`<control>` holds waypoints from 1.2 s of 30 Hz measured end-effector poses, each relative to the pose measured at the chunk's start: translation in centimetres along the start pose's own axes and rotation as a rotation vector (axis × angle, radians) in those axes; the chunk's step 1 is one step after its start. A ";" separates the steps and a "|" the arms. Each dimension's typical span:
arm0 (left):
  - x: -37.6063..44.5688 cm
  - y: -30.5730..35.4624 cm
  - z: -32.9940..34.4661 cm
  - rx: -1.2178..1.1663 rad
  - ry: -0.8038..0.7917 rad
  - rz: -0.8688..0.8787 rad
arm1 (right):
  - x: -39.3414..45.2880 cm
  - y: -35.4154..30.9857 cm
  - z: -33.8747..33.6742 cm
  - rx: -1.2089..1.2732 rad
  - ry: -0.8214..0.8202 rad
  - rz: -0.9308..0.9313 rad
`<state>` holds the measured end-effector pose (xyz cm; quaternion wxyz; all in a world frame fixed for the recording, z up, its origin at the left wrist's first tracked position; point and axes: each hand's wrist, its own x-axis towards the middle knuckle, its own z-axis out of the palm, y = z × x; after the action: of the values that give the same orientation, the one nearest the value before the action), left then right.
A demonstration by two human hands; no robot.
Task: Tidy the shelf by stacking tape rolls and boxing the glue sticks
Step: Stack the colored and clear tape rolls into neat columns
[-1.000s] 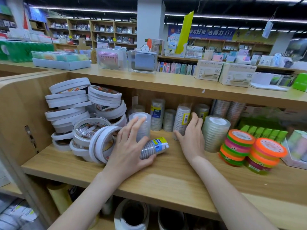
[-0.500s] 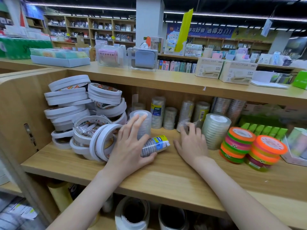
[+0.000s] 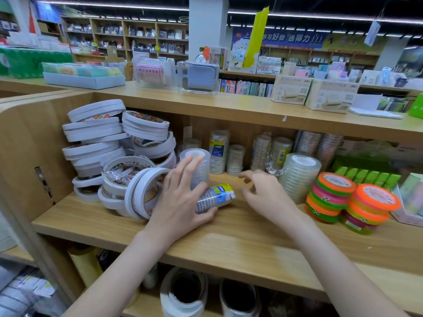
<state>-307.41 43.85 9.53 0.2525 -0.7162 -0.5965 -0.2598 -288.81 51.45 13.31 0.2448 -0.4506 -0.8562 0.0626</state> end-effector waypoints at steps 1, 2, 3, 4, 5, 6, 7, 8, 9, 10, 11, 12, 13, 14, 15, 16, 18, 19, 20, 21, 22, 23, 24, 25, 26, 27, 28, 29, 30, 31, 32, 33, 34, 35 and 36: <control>0.0 0.0 0.0 -0.001 0.003 0.002 | 0.1 -0.1 -0.1 0.056 0.028 -0.025; 0.0 0.0 0.0 -0.002 0.004 0.004 | 0.2 -0.1 -0.3 0.132 0.031 -0.045; 0.0 0.0 0.0 -0.003 0.004 0.005 | 0.2 -0.2 -0.4 0.220 -0.006 -0.063; 0.0 0.0 0.0 -0.003 0.000 0.005 | 0.2 -0.3 -0.3 0.304 -0.087 -0.087; 0.0 0.0 0.0 -0.001 -0.006 0.002 | 0.1 -0.4 -0.3 0.372 -0.197 -0.121; 0.0 -0.1 0.0 0.001 -0.014 0.000 | 0.0 -0.5 -0.1 0.417 -0.300 -0.159; -0.1 -0.1 0.0 0.002 -0.021 -0.002 | -0.1 -0.5 0.2 0.447 -0.370 -0.188; -0.1 -0.1 -0.1 -0.001 -0.022 -0.003 | -0.1 -0.5 0.5 0.476 -0.398 -0.201; -0.1 -0.1 -0.1 -0.009 -0.019 -0.004 | -0.1 -0.4 0.7 0.510 -0.400 -0.190; -0.1 -0.1 -0.2 -0.023 -0.010 -0.008 | -0.1 -0.2 0.9 0.563 -0.393 -0.170; -0.2 -0.1 -0.2 -0.041 0.002 -0.015 | -0.1 0.0 0.7 0.623 -0.388 -0.137; -0.2 0.0 -0.3 -0.058 0.011 -0.024 | -0.2 0.4 0.5 0.689 -0.382 -0.110; -0.2 0.0 -0.5 -0.075 0.019 -0.033 | -0.4 0.7 0.0 0.744 -0.366 -0.083; -0.2 0.1 -0.6 -0.090 0.028 -0.042 | -0.6 1.1 -0.6 0.800 -0.334 -0.061; -0.2 0.1 -0.6 -0.103 0.037 -0.048 | -0.8 1.3 -1.4 0.852 -0.285 -0.041; -0.2 0.1 -0.7 -0.112 0.047 -0.050 | -0.8 1.5 -2.1 0.902 -0.222 -0.023; -0.1 0.2 -0.6 -0.108 0.056 -0.046 | -0.4 1.7 -3.4 0.921 -0.072 -0.014; 0.0 0.2 -0.6 -0.089 0.053 -0.040 | -0.1 1.8 -3.8 0.870 0.010 -0.031; 0.1 0.3 -0.6 -0.052 0.057 -0.030 | 0.1 2.0 -4.1 0.781 0.084 -0.057; 0.2 0.5 -0.6 -0.013 0.067 -0.018 | 0.3 2.1 -4.2 0.670 0.131 -0.086; 0.4 0.9 -0.6 0.015 0.084 -0.004 | 0.4 2.3 -4.0 0.549 0.145 -0.113; 0.7 1.5 -0.6 0.023 0.105 0.015 | 0.5 2.5 -3.7 0.436 0.127 -0.141; 1.2 2.2 -0.7 0.009 0.117 0.046 | 0.4 2.7 -3.3 0.342 0.096 -0.171; 1.9 3.0 -0.7 -0.023 0.114 0.086 | 0.3 2.9 -2.7 0.270 0.072 -0.199; 2.7 3.8 -0.6 -0.061 0.098 0.119 | 0.2 3.0 -2.2 0.217 0.065 -0.220; 3.5 4.4 -0.2 -0.096 0.066 0.122 | 0.0 3.1 -1.9 0.175 0.070 -0.223; 4.3 5.0 0.2 -0.125 0.028 0.090 | -0.3 3.2 -1.6 0.136 0.084 -0.215; 5.1 5.3 0.6 -0.154 -0.007 0.040 | -0.5 3.2 -1.4 0.100 0.101 -0.206; 5.6 5.6 1.1 -0.183 -0.037 -0.023 | -0.7 3.3 -1.3 0.076 0.109 -0.198; 6.1 5.8 1.8 -0.217 -0.077 -0.088 | -0.8 3.4 -1.1 0.065 0.113 -0.189; 6.7 5.8 2.4 -0.247 -0.118 -0.141 | -0.9 3.4 -1.0 0.061 0.120 -0.179; 7.3 5.7 3.0 -0.276 -0.187 -0.187 | -1.1 3.4 -1.0 0.048 0.140 -0.168; 8.0 5.6 3.7 -0.271 -0.235 -0.223 | -1.2 3.4 -1.0 0.015 0.178 -0.161; 8.5 5.6 4.2 -0.221 -0.262 -0.248 | -1.3 3.4 -1.1 -0.027 0.231 -0.158; 8.9 5.6 4.6 -0.168 -0.268 -0.245 | -1.4 3.5 -1.1 -0.056 0.285 -0.159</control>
<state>-300.20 52.47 11.83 0.0765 -0.6848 -0.6838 -0.2400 -285.09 52.25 12.63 0.3554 -0.3923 -0.8472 -0.0457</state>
